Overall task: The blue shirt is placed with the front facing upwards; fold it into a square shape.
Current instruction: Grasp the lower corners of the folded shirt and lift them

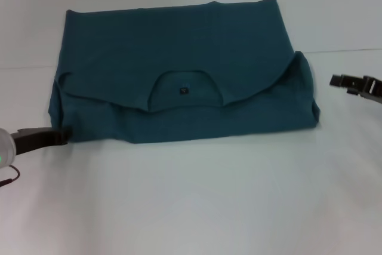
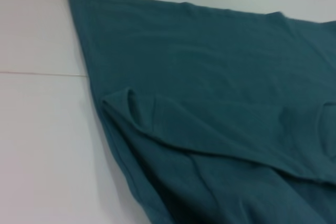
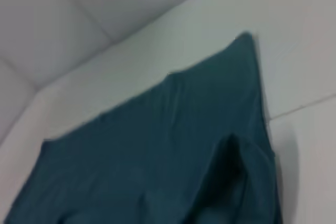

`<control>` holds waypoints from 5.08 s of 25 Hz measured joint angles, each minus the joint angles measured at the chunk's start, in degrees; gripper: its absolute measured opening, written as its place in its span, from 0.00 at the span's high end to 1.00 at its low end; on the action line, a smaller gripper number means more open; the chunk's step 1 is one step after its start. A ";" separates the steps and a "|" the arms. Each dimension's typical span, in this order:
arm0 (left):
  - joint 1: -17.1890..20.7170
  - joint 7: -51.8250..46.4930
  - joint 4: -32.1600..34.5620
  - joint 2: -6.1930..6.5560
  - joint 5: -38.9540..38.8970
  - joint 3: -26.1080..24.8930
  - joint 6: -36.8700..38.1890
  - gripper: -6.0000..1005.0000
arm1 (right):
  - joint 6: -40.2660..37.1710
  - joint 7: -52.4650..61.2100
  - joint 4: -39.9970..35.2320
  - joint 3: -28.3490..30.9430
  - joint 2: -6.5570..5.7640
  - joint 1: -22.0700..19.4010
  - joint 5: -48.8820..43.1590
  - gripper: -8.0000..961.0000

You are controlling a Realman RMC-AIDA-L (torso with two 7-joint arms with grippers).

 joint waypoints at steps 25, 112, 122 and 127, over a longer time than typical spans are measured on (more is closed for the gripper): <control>0.69 -0.81 2.22 1.35 0.24 -2.53 5.90 0.96 | -3.85 11.69 -9.88 -11.81 3.27 7.16 -26.82 0.04; 5.97 -3.71 8.84 1.52 0.33 -5.43 16.44 0.96 | -7.90 9.55 -14.05 -12.64 4.35 4.45 -22.00 0.69; 5.64 -3.71 8.72 1.52 1.01 -5.35 16.40 0.96 | -5.31 10.58 -13.97 -12.97 4.81 4.71 -22.05 0.37; 5.52 -3.71 8.73 1.52 1.54 -5.46 16.33 0.96 | -3.05 10.56 -12.40 -13.45 4.85 4.99 -22.05 0.16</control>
